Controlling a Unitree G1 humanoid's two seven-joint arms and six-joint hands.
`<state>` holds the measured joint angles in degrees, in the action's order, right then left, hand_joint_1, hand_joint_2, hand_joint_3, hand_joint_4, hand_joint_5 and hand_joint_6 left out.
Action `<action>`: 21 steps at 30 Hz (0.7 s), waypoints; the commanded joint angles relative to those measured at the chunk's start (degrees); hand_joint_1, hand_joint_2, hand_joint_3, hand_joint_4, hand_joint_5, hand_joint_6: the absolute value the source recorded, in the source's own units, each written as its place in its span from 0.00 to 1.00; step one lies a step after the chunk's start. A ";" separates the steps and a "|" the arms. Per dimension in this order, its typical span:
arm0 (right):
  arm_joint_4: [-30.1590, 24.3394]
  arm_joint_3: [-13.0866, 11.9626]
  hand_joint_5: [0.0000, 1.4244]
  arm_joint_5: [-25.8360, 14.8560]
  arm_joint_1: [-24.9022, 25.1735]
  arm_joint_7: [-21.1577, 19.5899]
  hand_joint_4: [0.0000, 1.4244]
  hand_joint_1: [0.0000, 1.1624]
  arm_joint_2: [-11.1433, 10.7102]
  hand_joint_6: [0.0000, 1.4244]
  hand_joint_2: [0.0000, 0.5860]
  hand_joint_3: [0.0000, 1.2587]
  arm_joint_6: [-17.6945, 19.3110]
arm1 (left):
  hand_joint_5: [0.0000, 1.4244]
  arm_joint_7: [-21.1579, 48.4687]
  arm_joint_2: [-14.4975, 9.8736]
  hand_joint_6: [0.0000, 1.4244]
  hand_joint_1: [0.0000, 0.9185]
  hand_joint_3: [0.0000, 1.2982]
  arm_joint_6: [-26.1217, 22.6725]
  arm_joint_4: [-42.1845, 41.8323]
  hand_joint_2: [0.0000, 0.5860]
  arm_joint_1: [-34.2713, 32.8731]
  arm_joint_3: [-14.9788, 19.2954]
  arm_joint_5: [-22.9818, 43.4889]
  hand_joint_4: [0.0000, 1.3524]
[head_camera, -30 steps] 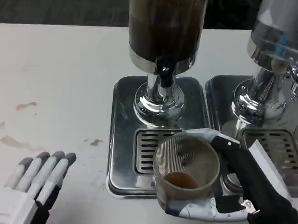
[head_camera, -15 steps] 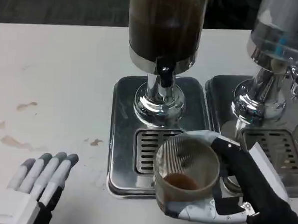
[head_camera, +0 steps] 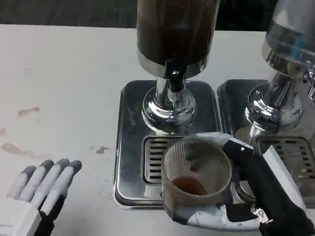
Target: Grasp the cup under the faucet to collect the drink, then remove the cup.
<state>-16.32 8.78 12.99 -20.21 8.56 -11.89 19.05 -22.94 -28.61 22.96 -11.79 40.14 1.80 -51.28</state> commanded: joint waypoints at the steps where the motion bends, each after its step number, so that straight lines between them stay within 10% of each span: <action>1: -1.43 -0.14 0.66 -1.40 0.20 -0.28 0.59 0.88 0.35 0.90 0.22 0.63 1.08 | 0.00 0.71 0.31 0.00 0.00 0.00 -0.53 -0.90 0.20 0.66 -0.22 0.45 0.00; 21: -1.57 -0.81 0.66 -1.51 0.01 -0.41 0.59 0.88 0.39 0.89 0.22 0.63 1.03 | 0.00 0.65 0.46 0.00 0.00 0.00 -0.62 -0.65 0.20 0.60 -0.54 0.57 0.00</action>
